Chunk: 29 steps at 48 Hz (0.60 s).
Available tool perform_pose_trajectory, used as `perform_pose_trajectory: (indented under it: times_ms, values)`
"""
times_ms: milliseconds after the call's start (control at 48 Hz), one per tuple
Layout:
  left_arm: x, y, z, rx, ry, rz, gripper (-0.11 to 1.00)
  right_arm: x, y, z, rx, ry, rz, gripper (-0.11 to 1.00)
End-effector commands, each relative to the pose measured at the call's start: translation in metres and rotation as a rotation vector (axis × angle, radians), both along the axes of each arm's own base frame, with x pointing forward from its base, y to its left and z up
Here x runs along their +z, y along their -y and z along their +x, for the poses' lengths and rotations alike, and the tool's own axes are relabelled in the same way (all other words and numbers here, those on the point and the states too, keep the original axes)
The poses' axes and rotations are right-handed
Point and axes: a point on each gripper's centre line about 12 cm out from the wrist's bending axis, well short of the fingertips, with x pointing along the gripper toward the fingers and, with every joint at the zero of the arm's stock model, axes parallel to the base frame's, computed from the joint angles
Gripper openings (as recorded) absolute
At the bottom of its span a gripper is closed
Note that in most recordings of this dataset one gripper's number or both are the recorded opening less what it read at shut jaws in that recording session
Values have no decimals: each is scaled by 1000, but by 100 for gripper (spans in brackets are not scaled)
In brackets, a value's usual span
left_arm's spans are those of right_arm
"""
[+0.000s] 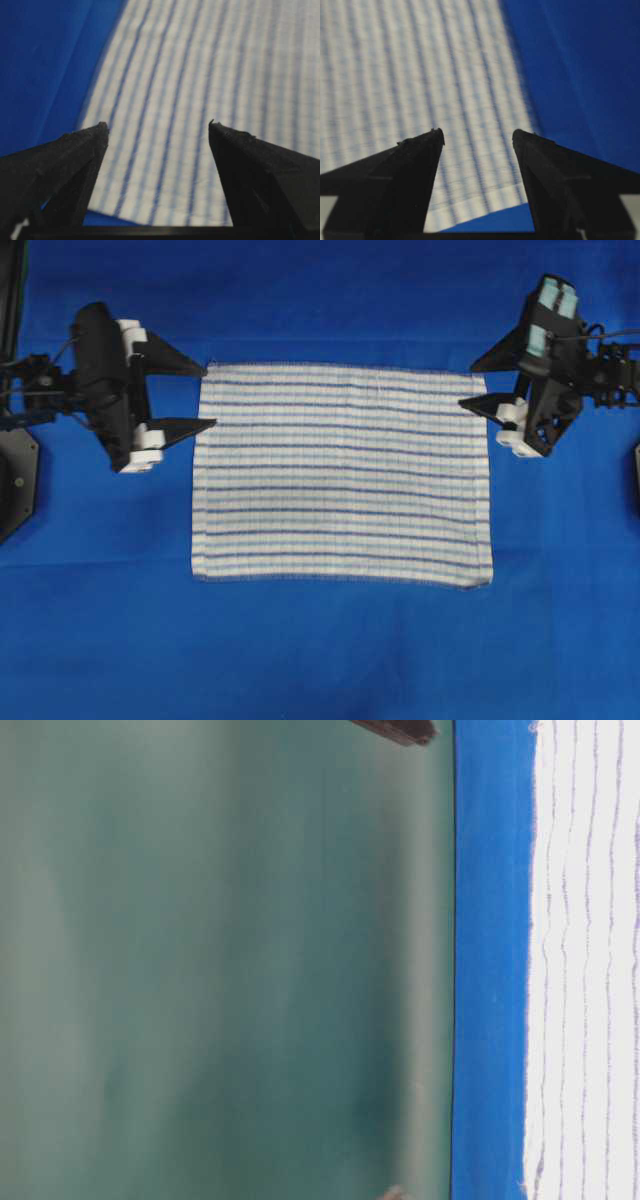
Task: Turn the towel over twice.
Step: 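Grasp the towel's far corners again with both grippers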
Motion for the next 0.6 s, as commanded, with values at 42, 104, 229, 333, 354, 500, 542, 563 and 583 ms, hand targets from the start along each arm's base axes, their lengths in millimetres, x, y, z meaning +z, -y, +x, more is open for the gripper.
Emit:
perform_pose_trajectory:
  times_ms: [42,104,229,333,354,500,542,563,583]
  values:
    - [-16,-15,5,47,-35,-6,76,-15,16,5,-29,-16,5,62]
    - [-29,-23,5,76,-61,-14,76,-24,22,7,-34,-23,10,62]
    - [-43,-35,6,114,-79,-17,76,-41,32,10,-38,-35,16,62]
    - [-53,-43,8,134,-97,-16,76,-54,40,9,-56,-52,30,62]
    - [-54,-44,8,134,-101,-11,76,-57,42,8,-61,-58,34,62]
    - [-66,-53,10,140,-141,16,76,-74,50,7,-76,-96,50,62]
    - [-68,-55,11,142,-148,17,75,-77,51,6,-77,-105,52,62]
    - [-69,-56,11,146,-152,15,75,-77,51,7,-76,-107,51,62]
    - [-71,-57,11,149,-156,13,75,-78,51,7,-76,-110,53,62]
